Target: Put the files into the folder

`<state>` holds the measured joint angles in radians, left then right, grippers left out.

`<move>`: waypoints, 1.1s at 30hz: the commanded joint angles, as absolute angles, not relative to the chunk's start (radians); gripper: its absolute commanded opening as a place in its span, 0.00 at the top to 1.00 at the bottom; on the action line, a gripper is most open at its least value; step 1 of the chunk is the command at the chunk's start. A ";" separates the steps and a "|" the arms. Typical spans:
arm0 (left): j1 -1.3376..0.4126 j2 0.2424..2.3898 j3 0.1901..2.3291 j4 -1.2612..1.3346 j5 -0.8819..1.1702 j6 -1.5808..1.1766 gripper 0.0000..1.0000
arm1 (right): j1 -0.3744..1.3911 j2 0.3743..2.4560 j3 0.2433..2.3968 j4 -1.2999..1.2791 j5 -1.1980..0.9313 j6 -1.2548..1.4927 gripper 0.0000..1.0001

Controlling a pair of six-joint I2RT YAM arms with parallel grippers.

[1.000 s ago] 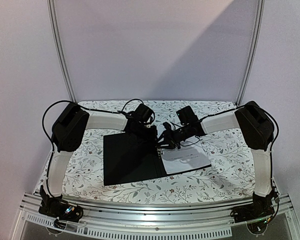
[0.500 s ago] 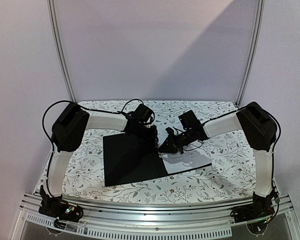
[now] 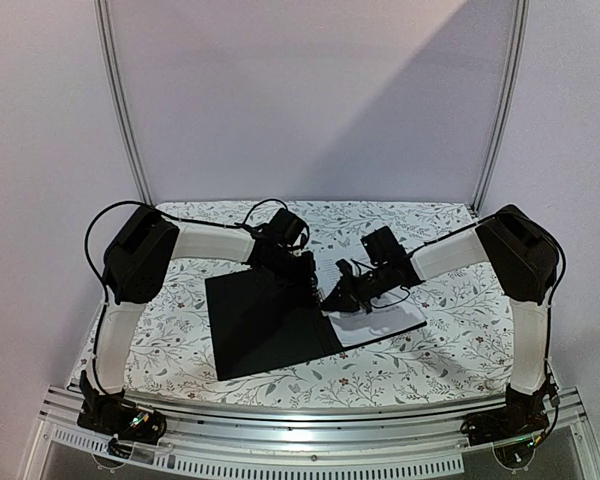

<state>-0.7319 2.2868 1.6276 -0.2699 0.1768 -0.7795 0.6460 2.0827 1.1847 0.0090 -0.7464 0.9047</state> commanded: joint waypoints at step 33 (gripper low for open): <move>-0.738 2.329 1.595 -0.272 0.188 -0.783 0.88 | 0.679 2.243 1.320 -0.421 -0.497 0.639 0.96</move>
